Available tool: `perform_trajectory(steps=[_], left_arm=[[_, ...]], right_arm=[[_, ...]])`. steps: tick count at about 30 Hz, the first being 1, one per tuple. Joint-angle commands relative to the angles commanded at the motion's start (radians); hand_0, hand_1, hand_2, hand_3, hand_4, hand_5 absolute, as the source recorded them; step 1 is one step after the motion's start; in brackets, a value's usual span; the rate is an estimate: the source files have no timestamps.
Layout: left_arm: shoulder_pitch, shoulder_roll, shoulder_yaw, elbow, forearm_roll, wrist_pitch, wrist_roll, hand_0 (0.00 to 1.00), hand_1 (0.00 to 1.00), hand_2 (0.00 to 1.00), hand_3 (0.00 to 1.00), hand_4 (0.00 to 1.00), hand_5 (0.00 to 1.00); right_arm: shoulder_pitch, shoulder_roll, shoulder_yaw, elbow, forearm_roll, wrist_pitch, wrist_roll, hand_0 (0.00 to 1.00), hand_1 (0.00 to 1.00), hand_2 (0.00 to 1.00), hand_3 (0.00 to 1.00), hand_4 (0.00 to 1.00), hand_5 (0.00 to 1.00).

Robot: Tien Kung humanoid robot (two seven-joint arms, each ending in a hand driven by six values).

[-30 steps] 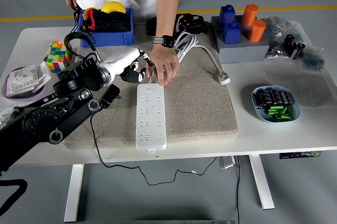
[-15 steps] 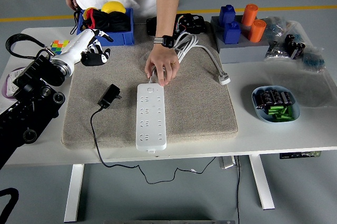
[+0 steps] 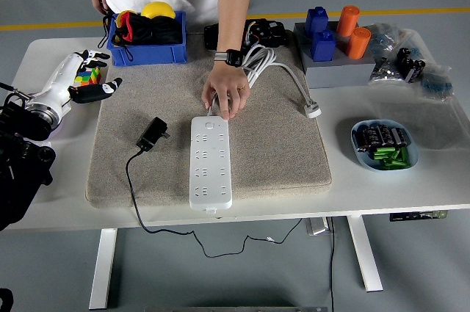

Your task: Pull the plug out,throw it away,press the button

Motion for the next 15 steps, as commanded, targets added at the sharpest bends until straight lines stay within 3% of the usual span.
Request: perform_trajectory(steps=[6, 15], left_arm=[[0.046, 0.006, -0.045, -0.028, -0.004, 0.018, -0.037, 0.856, 0.832, 0.756, 0.783, 0.734, 0.291], [0.057, 0.002, -0.065, -0.044, -0.009, 0.019, -0.041, 0.849, 0.818, 0.746, 0.777, 0.729, 0.293]], right_arm=[[0.007, -0.004, -0.007, 0.000, 0.005, -0.002, 0.003, 0.740, 0.660, 0.643, 0.609, 0.661, 0.474], [0.010, -0.007, -0.009, 0.000, 0.005, -0.001, 0.002, 0.740, 0.660, 0.643, 0.609, 0.661, 0.474]])
